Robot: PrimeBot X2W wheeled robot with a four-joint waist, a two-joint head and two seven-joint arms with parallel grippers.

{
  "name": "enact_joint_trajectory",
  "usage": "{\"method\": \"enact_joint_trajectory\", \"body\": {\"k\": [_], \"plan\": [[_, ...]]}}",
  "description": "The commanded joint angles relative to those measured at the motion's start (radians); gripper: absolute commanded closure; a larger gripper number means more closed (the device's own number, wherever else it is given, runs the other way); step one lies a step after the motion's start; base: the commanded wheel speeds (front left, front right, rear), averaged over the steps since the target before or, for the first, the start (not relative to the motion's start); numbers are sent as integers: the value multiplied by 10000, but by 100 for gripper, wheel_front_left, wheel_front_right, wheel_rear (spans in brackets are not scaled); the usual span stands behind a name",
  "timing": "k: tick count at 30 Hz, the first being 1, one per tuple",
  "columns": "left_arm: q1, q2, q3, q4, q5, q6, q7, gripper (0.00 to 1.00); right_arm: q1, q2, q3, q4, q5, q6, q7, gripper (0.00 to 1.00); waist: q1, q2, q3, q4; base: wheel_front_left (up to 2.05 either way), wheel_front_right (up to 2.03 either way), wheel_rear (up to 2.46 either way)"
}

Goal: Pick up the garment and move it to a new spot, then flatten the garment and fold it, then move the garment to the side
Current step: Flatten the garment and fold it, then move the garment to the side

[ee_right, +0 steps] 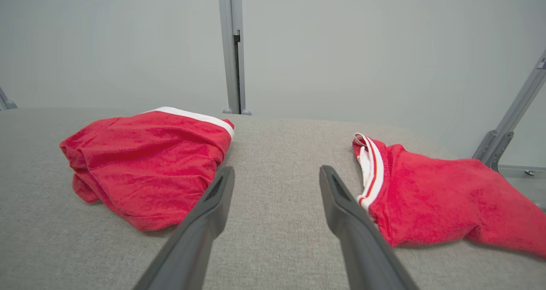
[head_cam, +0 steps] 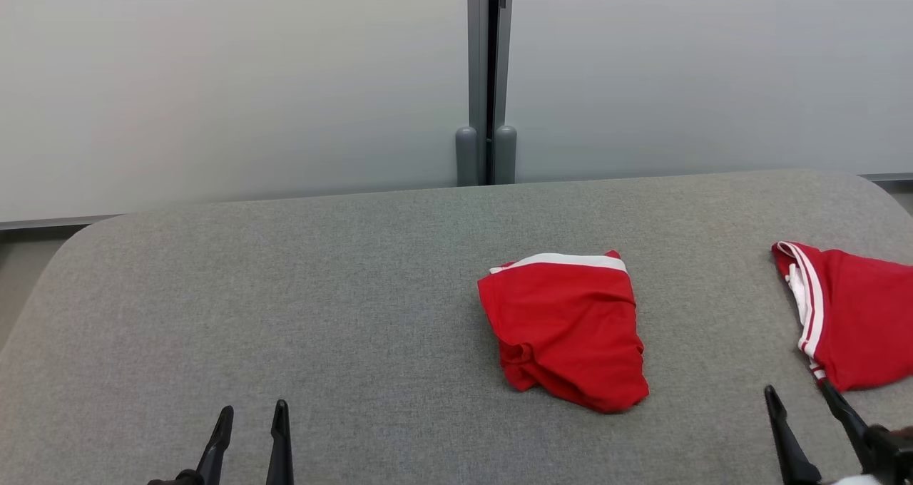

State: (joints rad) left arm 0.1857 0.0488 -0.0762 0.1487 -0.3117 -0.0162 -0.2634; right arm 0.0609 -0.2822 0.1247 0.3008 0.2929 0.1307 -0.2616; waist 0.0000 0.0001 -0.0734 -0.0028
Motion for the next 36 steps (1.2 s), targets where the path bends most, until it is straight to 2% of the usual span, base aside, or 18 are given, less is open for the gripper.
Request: {"method": "enact_joint_trajectory", "body": {"k": [1,8,13,16,20,25,31,32,33,34,36], "plan": [[91,41,26,-52,16,33,-14,0,157,44,-198,-13,-165,1,-41,0,0,-1,36,22,0,0,0],[32,40,77,-191,140,34,-14,0,106,167,-769,-322,-287,1,-42,0,0,-1,249,69,0,0,0],[-187,37,2,-378,208,34,-14,0,-575,225,-652,-370,340,0,-43,0,0,-1,622,228,0,0,0],[-475,37,-196,-582,220,107,-14,0,-1482,2,-28,-12,1286,0,387,0,0,-1,1206,392,0,0,0],[-1082,40,-586,-617,35,255,-14,0,-2965,-341,832,586,2786,1,1876,0,0,-1,2149,747,0,0,0],[-1761,41,-1378,-626,-371,580,-14,0,-4191,-649,1655,1560,4039,1,3123,0,0,-1,2882,1478,0,0,0],[-1938,37,-1804,-630,-586,888,-14,0,-4739,-652,2662,2232,5384,1,3748,0,0,-1,3098,1876,0,0,0],[-1906,35,-1794,-633,-587,903,-14,0,-4774,-657,2826,2324,5562,1,3815,15,0,-1,3093,1865,0,0,0],[-1861,34,-1743,-649,-575,944,-14,0,-4828,-640,2995,2339,5714,3,3800,90,0,-1,3090,1813,0,0,0],[-1814,37,-1687,-654,-545,950,-14,0,-4871,-619,3065,2380,5887,1,3653,100,0,-1,3086,1722,0,0,0],[-1788,32,-1587,-635,-472,929,-14,0,-5009,-752,3112,2382,6236,1,3441,100,0,-1,3082,1461,0,0,0]]}}
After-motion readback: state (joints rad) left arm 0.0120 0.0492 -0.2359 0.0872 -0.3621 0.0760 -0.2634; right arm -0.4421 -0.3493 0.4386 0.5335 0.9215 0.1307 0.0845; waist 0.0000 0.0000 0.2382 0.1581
